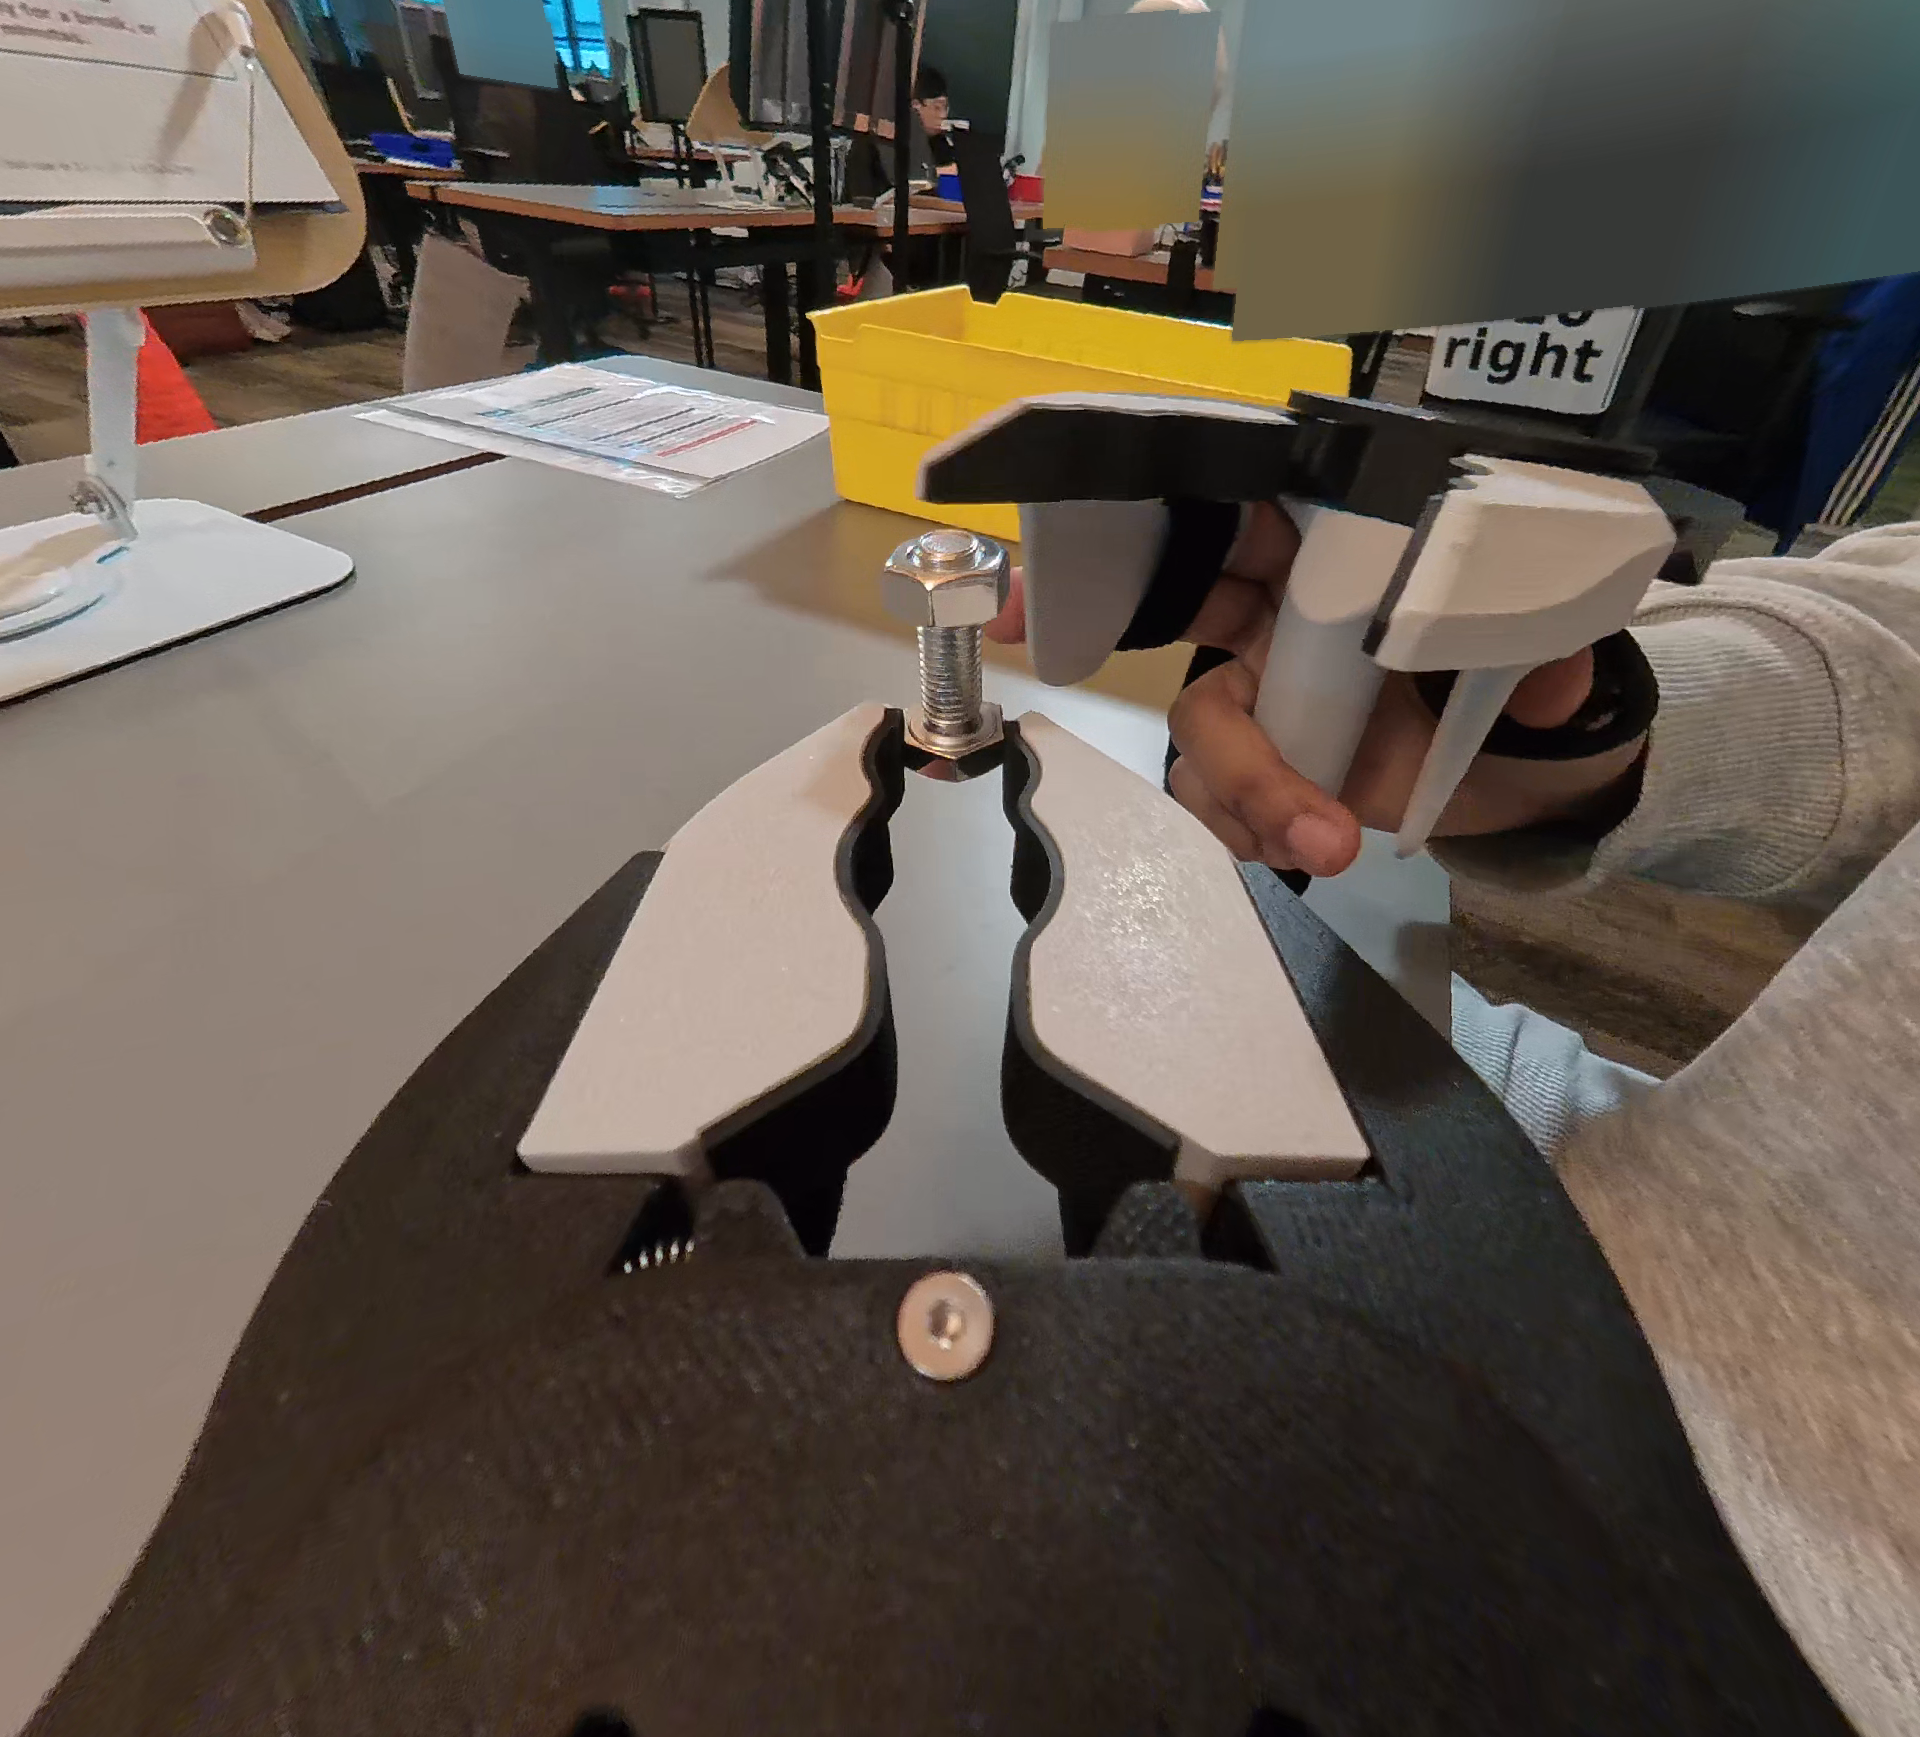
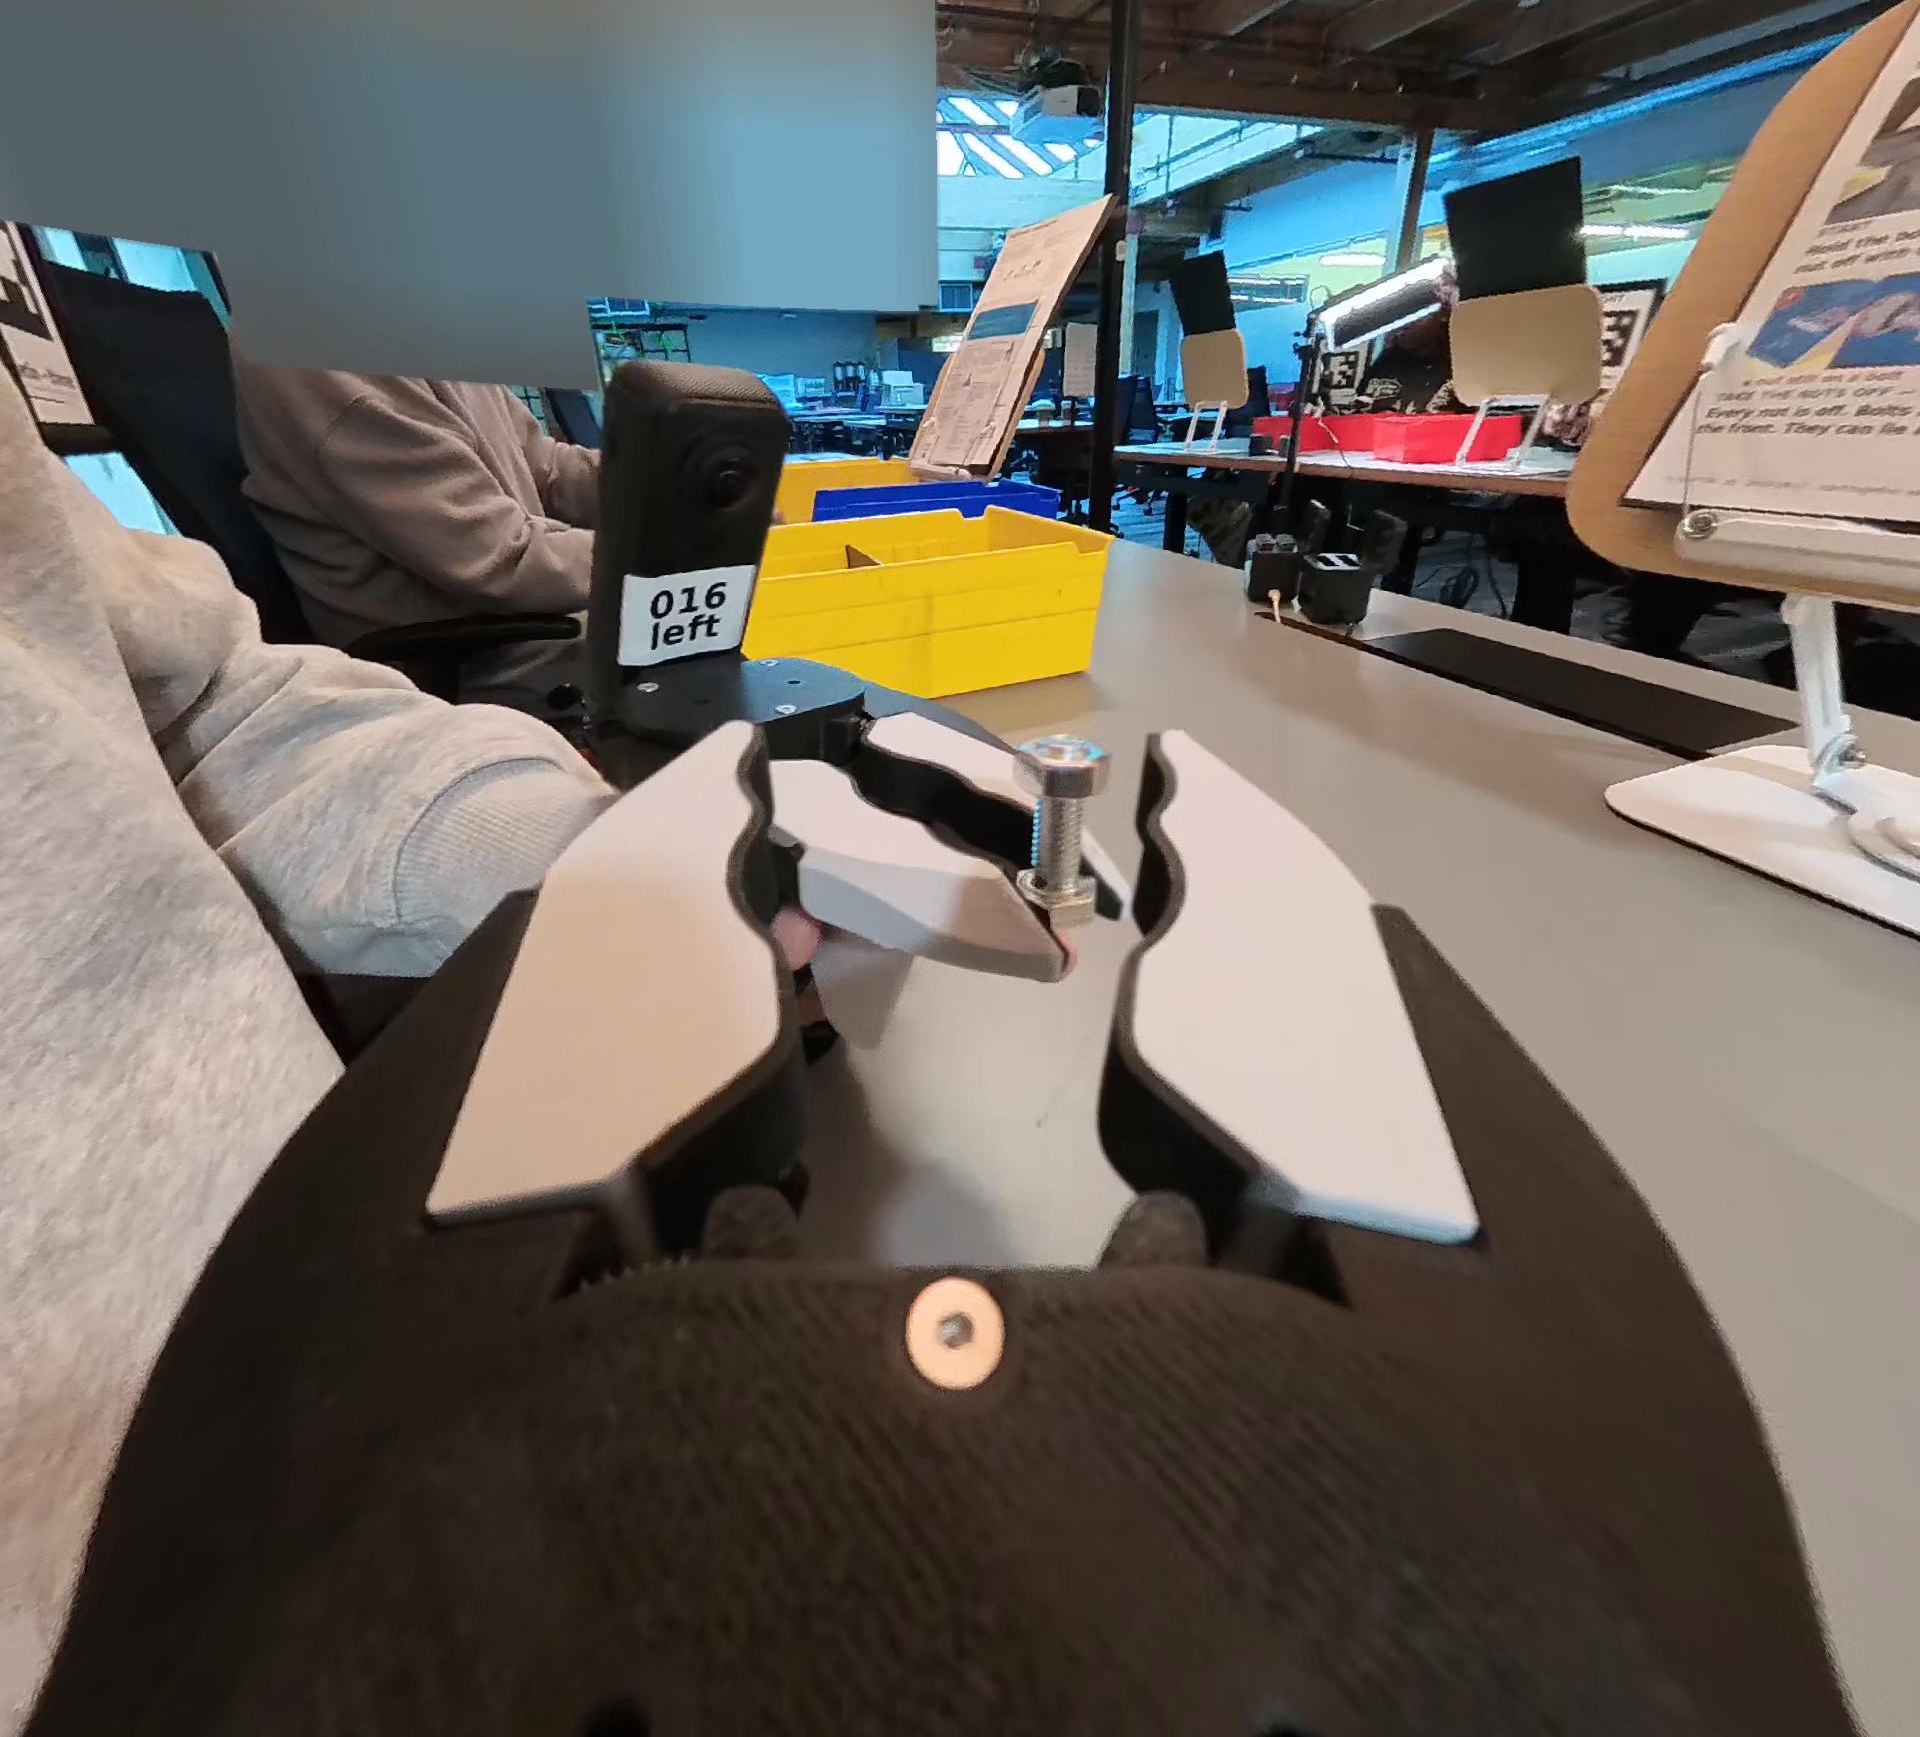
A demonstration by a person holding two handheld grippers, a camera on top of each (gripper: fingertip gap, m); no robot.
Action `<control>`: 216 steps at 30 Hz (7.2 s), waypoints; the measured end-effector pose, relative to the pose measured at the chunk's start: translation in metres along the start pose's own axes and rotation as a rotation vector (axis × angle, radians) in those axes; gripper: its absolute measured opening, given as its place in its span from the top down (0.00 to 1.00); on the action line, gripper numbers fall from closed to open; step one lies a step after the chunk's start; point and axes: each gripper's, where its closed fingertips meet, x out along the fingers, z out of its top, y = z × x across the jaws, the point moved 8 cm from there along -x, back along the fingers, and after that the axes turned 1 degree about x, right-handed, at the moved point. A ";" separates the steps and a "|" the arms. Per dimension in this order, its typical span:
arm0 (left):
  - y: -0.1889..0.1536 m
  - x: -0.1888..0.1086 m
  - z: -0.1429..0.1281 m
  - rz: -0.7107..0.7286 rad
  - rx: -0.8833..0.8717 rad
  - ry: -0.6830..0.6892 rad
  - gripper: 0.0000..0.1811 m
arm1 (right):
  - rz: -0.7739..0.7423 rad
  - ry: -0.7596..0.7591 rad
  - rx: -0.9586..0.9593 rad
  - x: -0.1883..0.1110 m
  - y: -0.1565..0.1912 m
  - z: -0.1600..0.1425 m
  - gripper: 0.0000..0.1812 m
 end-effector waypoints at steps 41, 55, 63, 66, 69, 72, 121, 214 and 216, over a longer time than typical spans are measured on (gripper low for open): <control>-0.001 0.000 0.000 -0.020 -0.020 -0.012 0.89 | 0.003 0.057 -0.087 -0.001 0.005 -0.001 0.77; -0.002 0.000 0.000 -0.024 -0.011 -0.009 0.89 | -0.042 0.035 -0.063 0.000 -0.002 -0.003 0.70; 0.000 0.000 0.001 -0.020 -0.030 -0.014 0.89 | 0.014 0.088 -0.086 -0.001 0.005 -0.002 0.88; 0.000 0.000 0.001 -0.020 -0.031 -0.015 0.89 | 0.002 0.084 -0.063 -0.002 0.003 -0.001 0.88; -0.001 0.000 0.001 -0.022 -0.018 -0.011 0.89 | -0.043 0.024 -0.079 -0.003 -0.001 0.001 0.81; -0.002 0.000 0.001 -0.024 -0.007 -0.008 0.89 | -0.046 0.023 -0.054 -0.001 -0.003 -0.002 0.73; 0.004 -0.001 0.000 -0.022 -0.075 -0.024 0.89 | -0.014 0.072 -0.093 0.003 0.004 -0.007 0.74; -0.012 0.000 0.000 -0.148 -0.001 -0.008 0.90 | 0.035 0.114 -0.016 -0.011 -0.012 -0.001 0.89; -0.012 0.000 0.000 -0.149 0.004 -0.010 0.90 | 0.037 0.112 -0.014 -0.011 -0.012 -0.001 0.89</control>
